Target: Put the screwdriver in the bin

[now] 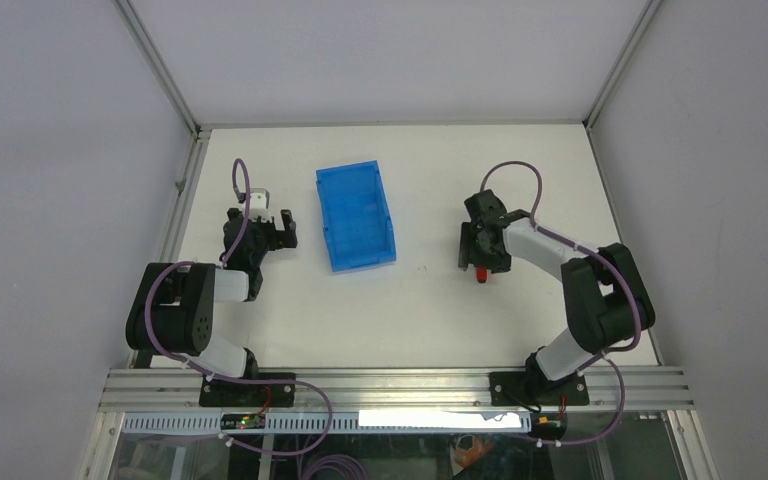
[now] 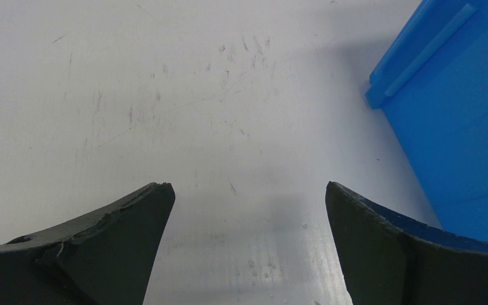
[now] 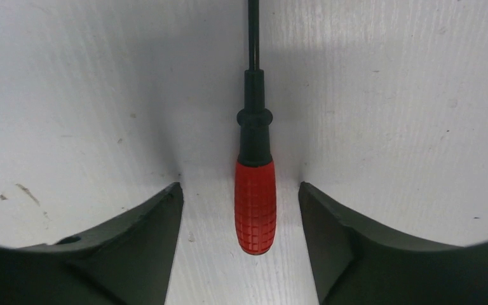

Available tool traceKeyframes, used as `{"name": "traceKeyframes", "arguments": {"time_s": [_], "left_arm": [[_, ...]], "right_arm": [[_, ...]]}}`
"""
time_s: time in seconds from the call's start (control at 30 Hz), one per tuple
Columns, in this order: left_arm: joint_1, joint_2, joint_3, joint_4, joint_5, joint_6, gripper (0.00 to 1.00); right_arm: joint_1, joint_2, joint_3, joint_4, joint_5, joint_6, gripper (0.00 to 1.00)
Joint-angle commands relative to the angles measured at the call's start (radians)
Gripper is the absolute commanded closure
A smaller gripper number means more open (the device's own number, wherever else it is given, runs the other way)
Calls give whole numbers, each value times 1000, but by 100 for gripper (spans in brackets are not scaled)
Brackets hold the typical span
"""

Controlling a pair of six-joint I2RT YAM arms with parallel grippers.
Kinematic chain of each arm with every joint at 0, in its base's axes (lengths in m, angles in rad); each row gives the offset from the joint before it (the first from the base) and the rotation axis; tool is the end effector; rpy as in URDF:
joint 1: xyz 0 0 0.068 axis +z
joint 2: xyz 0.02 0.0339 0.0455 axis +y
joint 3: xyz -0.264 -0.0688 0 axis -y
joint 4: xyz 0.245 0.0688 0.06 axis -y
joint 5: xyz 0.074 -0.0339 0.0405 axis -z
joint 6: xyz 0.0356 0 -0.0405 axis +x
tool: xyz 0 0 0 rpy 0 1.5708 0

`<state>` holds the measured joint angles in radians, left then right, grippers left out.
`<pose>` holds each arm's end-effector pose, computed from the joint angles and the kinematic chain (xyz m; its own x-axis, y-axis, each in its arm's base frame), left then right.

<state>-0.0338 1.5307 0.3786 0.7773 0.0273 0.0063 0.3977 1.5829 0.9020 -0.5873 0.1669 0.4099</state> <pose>0.2656 -0.0100 0.1377 -0.3655 0.0187 -0.9306 0.0615 0.9981 -0.0041 0.2640 0.1045 0.1657 -0.9412 0.0309 -0.3365 0.0423 0.9987 -0.0267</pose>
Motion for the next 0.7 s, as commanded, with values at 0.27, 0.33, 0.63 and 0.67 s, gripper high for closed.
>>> {"name": "traceKeyframes", "arguments": {"time_s": [0.27, 0.33, 0.63, 0.67], "left_arm": [[-8, -23, 5, 27, -1, -17, 1], [-9, -23, 5, 27, -1, -17, 1], [-8, -23, 5, 27, -1, -17, 1], [-8, -23, 5, 27, -1, -17, 1]], "right_arm": [[-12, -26, 87, -72, 66, 39, 100], [-11, -63, 123, -112, 84, 28, 100], [43, -164, 318, -265, 125, -3, 100], [59, -167, 352, -279, 131, -7, 100]]}}
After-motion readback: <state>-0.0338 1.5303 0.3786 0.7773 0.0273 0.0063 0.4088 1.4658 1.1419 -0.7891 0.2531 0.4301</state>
